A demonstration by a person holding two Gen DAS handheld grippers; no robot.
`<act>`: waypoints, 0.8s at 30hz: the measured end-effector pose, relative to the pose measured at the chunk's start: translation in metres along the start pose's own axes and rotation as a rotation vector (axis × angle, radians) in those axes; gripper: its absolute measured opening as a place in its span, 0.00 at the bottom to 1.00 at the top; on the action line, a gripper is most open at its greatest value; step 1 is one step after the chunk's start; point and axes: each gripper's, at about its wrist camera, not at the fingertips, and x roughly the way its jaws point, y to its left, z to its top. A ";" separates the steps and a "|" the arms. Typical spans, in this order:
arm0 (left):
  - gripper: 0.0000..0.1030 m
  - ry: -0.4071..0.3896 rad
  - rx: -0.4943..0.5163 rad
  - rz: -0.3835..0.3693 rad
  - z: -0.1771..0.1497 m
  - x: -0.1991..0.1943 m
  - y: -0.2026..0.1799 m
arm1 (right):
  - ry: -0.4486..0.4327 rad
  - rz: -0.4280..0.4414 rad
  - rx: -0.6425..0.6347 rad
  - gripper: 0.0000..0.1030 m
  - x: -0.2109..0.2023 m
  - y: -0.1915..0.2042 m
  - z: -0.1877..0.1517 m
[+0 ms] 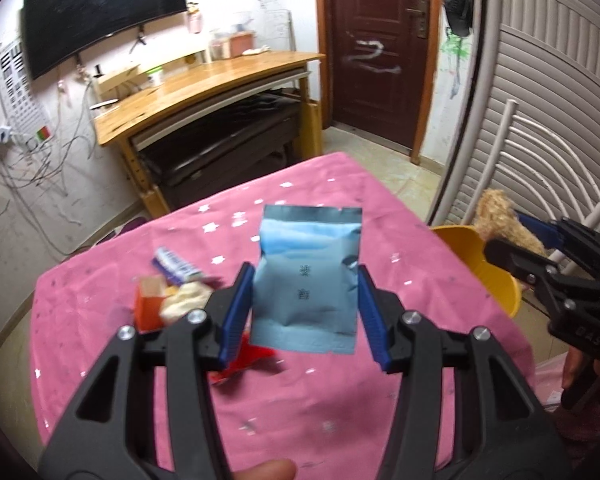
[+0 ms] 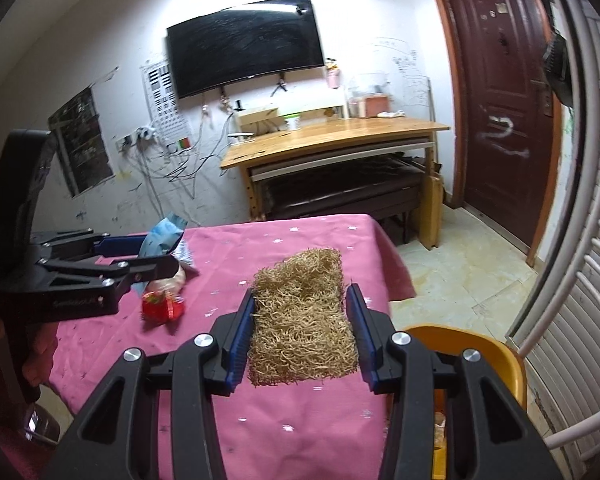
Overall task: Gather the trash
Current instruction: 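Carry the sachet and pad to the yellow bin and open both tools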
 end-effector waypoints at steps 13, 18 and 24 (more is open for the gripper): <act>0.47 0.019 0.107 -0.097 0.026 0.029 -0.081 | -0.030 -0.115 0.164 0.38 -0.010 -0.088 -0.009; 0.47 0.045 0.122 -0.133 0.034 0.048 -0.110 | -0.016 -0.159 0.208 0.38 -0.006 -0.113 -0.016; 0.47 0.085 0.146 -0.152 0.036 0.069 -0.136 | 0.000 -0.188 0.251 0.38 -0.003 -0.133 -0.028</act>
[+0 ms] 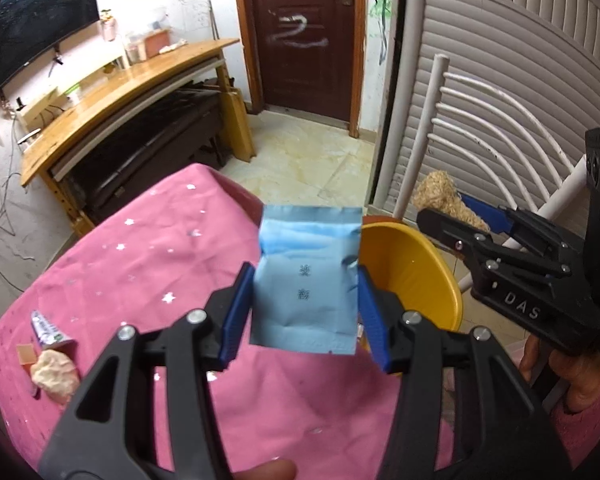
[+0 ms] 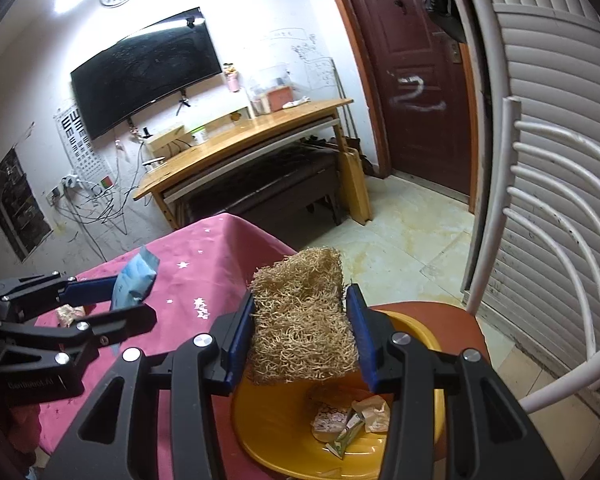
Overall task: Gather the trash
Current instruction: 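Carry the sachet and pad to the yellow bin and open both tools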
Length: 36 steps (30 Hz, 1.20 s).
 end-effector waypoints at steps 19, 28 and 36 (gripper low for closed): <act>0.71 0.098 -0.012 -0.015 0.012 0.047 -0.018 | 0.050 -0.040 0.111 0.52 0.021 -0.040 -0.011; 0.71 0.083 -0.072 0.011 0.004 0.038 0.001 | 0.049 -0.029 0.081 0.57 0.022 -0.029 -0.010; 0.71 0.046 -0.127 0.034 -0.006 0.014 0.031 | 0.040 -0.014 0.042 0.59 0.019 -0.008 -0.008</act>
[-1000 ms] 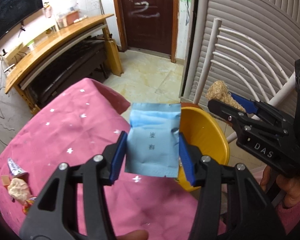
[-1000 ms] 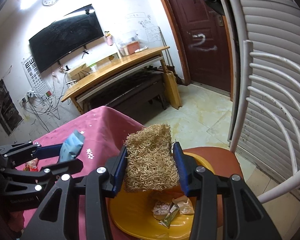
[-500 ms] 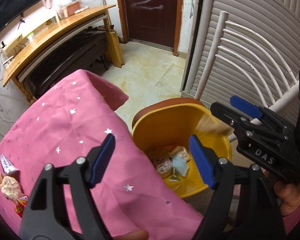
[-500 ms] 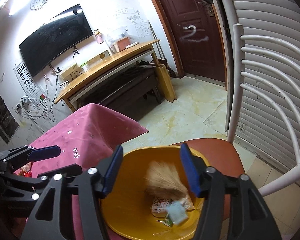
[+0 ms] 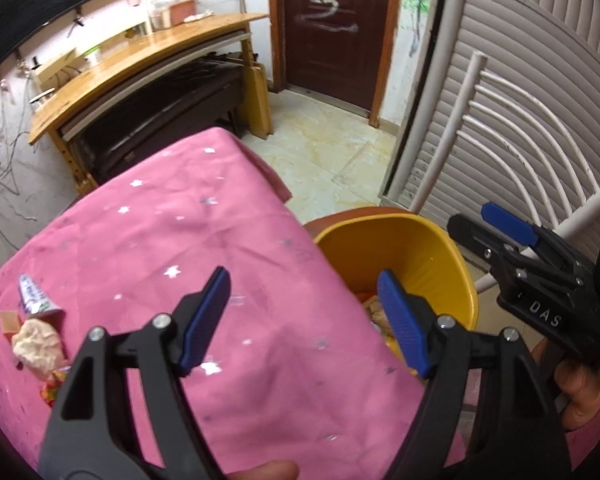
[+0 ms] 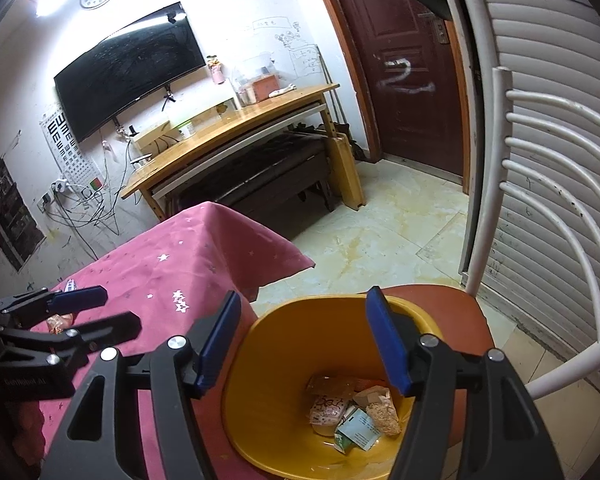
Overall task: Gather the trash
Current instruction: 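Carry the sachet and pad to the yellow bin and open both tools, then grasp the orange box with the left tool while the right tool grasps the red snack bag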
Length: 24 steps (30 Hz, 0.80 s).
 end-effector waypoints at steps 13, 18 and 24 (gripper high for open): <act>0.71 -0.078 -0.112 0.084 -0.017 -0.047 0.077 | 0.014 0.059 -0.080 0.66 0.008 0.059 0.005; 0.71 -0.105 -0.161 0.135 -0.031 -0.066 0.118 | 0.026 0.096 -0.137 0.67 0.015 0.098 0.008; 0.71 -0.107 -0.247 0.193 -0.051 -0.080 0.175 | 0.043 0.147 -0.217 0.70 0.023 0.151 0.006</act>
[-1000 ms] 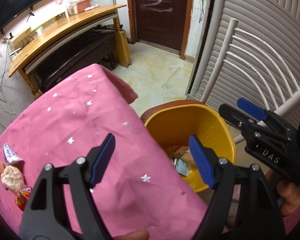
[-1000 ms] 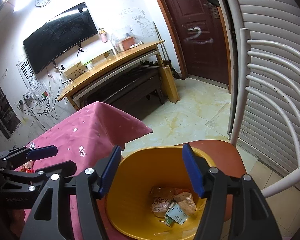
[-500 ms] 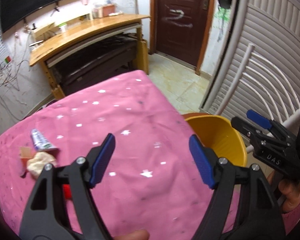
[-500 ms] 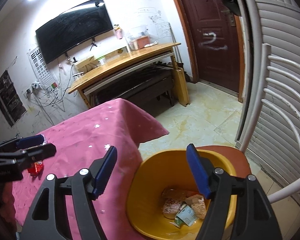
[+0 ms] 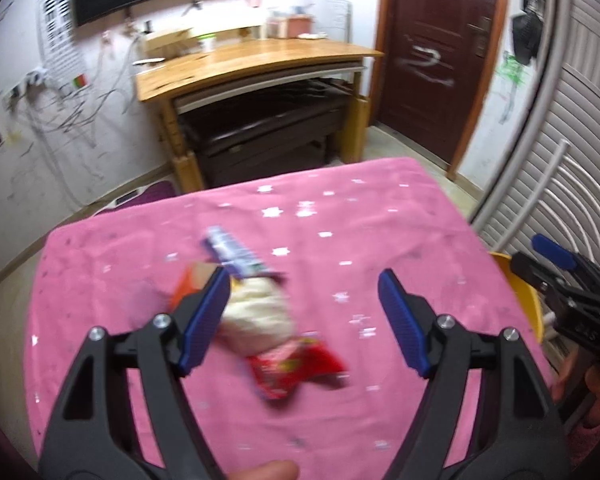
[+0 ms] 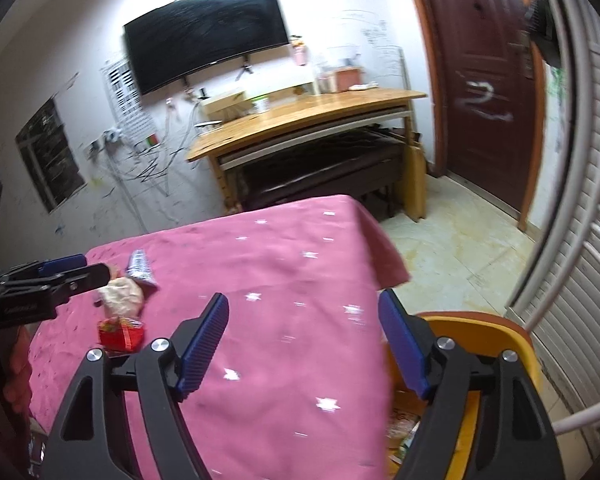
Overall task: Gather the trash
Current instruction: 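Grasp the orange box with the left tool while the right tool grasps the red snack bag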
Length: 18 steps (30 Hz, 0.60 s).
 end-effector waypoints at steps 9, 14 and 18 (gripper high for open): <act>0.70 0.012 -0.084 0.032 -0.006 0.002 0.057 | 0.064 0.094 -0.120 0.71 0.025 0.076 0.000; 0.70 0.027 -0.125 0.024 -0.007 0.009 0.076 | 0.097 0.130 -0.171 0.72 0.036 0.109 -0.003; 0.70 0.034 -0.143 0.007 -0.008 0.012 0.091 | 0.118 0.159 -0.198 0.73 0.044 0.128 -0.005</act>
